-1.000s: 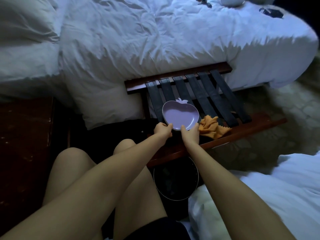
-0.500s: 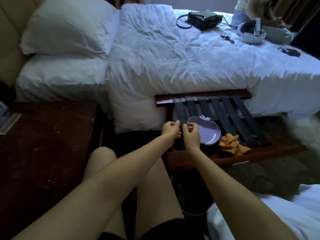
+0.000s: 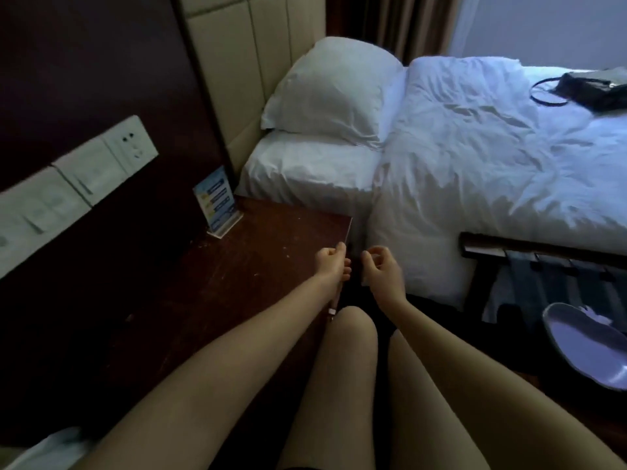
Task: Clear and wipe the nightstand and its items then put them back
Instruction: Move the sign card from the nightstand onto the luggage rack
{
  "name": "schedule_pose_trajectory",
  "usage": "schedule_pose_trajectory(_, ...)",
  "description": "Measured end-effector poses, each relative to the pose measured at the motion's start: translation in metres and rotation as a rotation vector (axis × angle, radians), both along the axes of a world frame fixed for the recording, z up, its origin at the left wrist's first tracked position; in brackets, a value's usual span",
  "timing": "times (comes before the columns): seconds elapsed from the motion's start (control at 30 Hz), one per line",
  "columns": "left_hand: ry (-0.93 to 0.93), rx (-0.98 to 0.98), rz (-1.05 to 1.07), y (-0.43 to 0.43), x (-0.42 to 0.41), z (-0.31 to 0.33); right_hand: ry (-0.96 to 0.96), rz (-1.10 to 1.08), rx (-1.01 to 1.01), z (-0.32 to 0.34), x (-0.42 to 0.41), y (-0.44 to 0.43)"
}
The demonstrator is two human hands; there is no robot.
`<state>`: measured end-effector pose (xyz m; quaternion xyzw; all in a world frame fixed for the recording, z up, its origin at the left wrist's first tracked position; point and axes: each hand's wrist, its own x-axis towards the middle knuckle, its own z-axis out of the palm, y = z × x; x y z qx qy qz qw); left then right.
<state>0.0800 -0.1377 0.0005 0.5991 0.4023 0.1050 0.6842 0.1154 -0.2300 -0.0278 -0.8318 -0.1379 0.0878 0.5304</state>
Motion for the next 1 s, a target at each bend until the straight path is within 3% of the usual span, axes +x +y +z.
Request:
schedule_pose_trajectory(0.5, 0.134, 0.21, 0.476, 0.201, -0.044, -0.003, -0.004, 0.379, -0.085, 0.009, 0.002, 0.19)
schedule_pose_trajectory(0.73, 0.291, 0.31, 0.528, 0.248, -0.025, -0.019, 0.032, 0.417, -0.099, -0.007, 0.027, 0.23)
schedule_pose_trajectory(1.0, 0.316, 0.374, 0.526, 0.288, 0.002, -0.037, 0.115, 0.446, -0.122, -0.032, 0.048, 0.238)
